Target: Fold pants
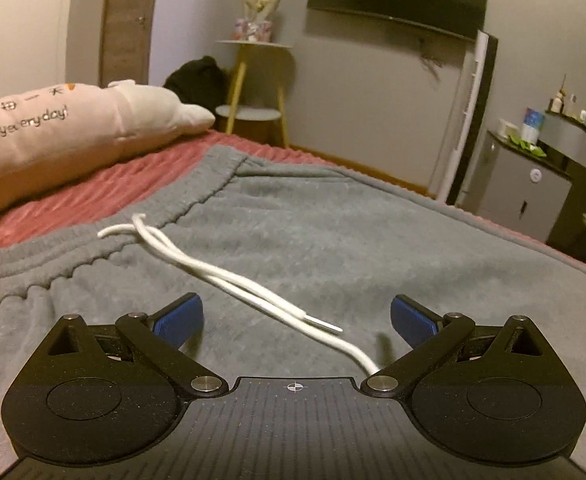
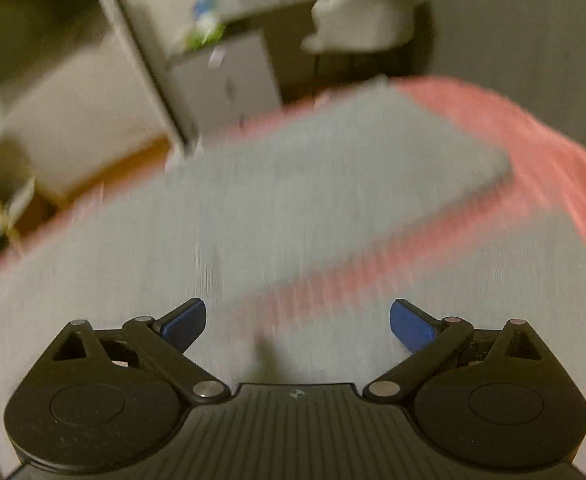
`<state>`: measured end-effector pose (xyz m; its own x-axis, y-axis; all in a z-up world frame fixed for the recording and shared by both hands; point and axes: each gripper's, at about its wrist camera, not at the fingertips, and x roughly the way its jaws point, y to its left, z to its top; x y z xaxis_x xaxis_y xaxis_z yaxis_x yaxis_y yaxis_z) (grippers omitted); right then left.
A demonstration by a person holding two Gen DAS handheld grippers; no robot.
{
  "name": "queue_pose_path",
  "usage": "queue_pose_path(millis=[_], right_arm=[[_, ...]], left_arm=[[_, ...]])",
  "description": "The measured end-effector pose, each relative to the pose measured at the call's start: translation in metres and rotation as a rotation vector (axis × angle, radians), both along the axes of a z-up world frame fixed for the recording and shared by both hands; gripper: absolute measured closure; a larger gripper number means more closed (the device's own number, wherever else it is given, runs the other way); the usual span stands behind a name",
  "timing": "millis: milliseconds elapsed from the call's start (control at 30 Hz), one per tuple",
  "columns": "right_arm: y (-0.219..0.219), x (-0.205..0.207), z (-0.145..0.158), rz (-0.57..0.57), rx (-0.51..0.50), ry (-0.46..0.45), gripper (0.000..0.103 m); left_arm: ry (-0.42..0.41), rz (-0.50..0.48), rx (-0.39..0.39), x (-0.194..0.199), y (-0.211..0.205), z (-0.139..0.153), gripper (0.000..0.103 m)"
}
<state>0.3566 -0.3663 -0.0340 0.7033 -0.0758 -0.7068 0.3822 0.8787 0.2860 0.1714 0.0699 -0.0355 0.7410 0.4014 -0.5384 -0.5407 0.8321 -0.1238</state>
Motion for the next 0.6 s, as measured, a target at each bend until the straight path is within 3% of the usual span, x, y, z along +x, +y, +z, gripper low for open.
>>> queue_pose_path(millis=[167, 300, 400, 467, 533, 600], right_arm=[[-0.032, 0.134, -0.01, -0.174, 0.098, 0.033, 0.053], [-0.045, 0.201, -0.035, -0.281, 0.095, 0.124, 0.043], [-0.045, 0.234, -0.047, -0.309, 0.089, 0.154, 0.036], [-0.038, 0.252, -0.056, -0.314, 0.012, 0.21, 0.035], [-0.03, 0.254, -0.058, -0.326, -0.087, 0.234, 0.051], [-0.025, 0.252, -0.062, -0.338, -0.153, 0.241, 0.082]], left_arm=[[-0.014, 0.036, -0.016, 0.004, 0.009, -0.011, 0.0], [0.01, 0.039, -0.053, 0.01, 0.013, -0.022, 0.0], [0.051, 0.039, -0.025, 0.017, 0.009, -0.026, 0.0], [0.06, 0.036, -0.02, 0.018, 0.008, -0.027, 0.0], [0.053, 0.033, -0.036, 0.017, 0.011, -0.028, 0.0], [0.046, 0.032, -0.05, 0.016, 0.013, -0.028, 0.0]])
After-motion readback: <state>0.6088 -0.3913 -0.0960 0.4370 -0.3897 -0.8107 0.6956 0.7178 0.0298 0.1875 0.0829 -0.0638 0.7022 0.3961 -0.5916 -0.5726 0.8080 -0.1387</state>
